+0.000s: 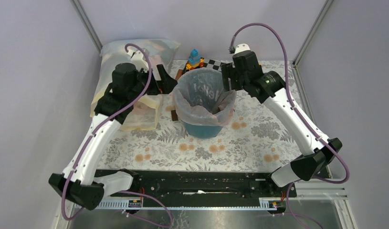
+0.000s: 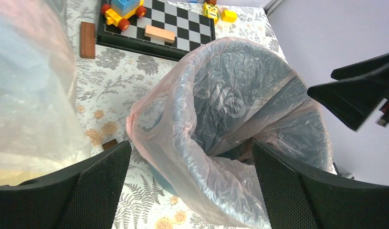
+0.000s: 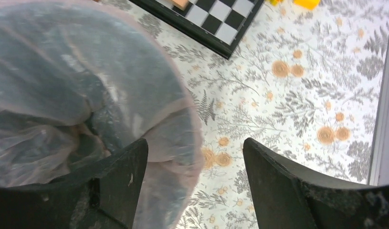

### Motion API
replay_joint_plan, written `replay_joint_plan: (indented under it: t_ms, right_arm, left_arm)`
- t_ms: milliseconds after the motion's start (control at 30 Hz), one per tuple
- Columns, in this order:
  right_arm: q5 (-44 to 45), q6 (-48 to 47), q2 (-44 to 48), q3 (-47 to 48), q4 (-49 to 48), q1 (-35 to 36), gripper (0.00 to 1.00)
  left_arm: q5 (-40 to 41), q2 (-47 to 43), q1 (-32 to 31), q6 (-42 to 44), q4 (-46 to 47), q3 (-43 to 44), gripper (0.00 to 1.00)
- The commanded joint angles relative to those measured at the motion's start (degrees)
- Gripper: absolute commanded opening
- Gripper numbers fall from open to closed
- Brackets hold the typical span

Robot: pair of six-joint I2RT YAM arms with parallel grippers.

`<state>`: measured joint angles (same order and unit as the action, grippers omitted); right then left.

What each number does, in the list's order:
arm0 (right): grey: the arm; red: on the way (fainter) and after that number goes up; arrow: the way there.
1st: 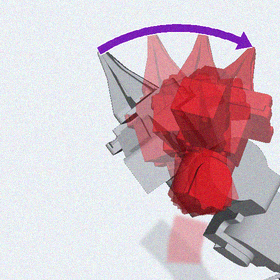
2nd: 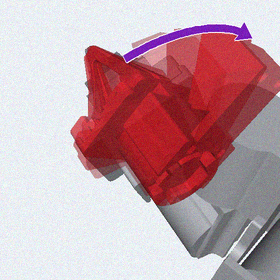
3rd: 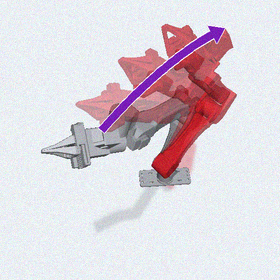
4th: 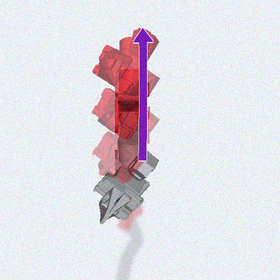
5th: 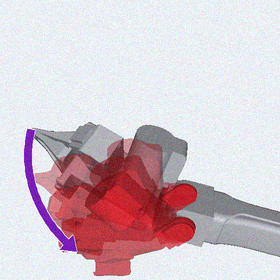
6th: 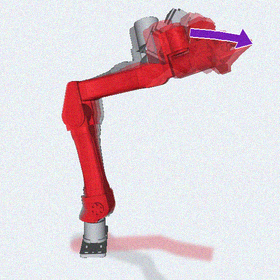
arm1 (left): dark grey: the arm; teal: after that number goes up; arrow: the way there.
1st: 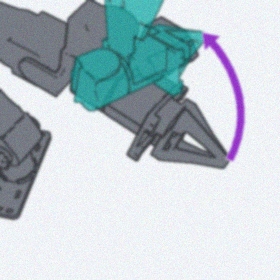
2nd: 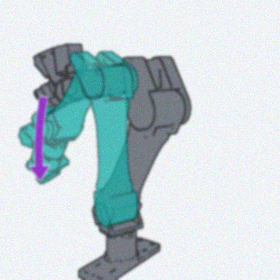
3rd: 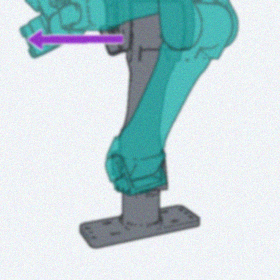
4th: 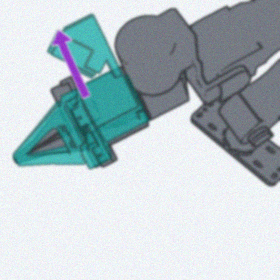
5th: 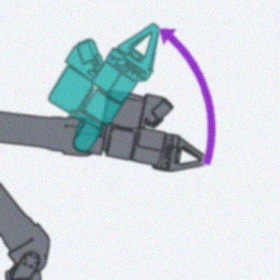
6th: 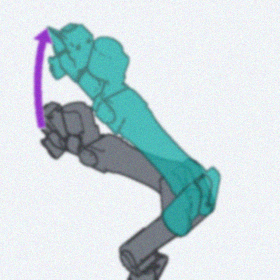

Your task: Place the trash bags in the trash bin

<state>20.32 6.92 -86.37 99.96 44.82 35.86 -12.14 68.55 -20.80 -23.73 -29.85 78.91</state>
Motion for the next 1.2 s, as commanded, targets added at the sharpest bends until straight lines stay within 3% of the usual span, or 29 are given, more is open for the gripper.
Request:
replay_joint_plan:
  t_ms: [0,267,533,767,933,1167]
  right_arm:
    - [-5.43,1.69,1.05,-2.71,-0.37,-4.67,0.78]
    - [-7.6,2.09,-2.28,-4.03,-0.87,-6.37,0.57]
    - [-10.16,2.45,-4.14,-4.25,-1.92,-6.91,0.37]
    - [-10.7,2.98,-6.46,-3.31,-2.65,-7.18,0.1]
    - [-7.77,2.87,-8.39,0.5,-2.95,-8.32,0.01]
    - [-4.25,2.05,-13.57,6.62,-3.34,-11.92,0.0]
  left_arm:
    - [5.62,-5.59,-0.21,-0.28,3.98,-5.46,0.99]
    - [8.48,-13.92,-0.21,-2.52,11.3,-17.61,0.99]
    - [8.13,-15.78,-0.21,-2.11,10.4,-19.98,0.99]
    - [6.98,-15.85,-0.21,-2.99,11.5,-20.91,0.99]
    - [7.05,-15.06,-0.2,-2.83,11.79,-20.82,0.99]
    - [6.9,-14.33,-0.21,-3.09,12.87,-21.31,0.99]
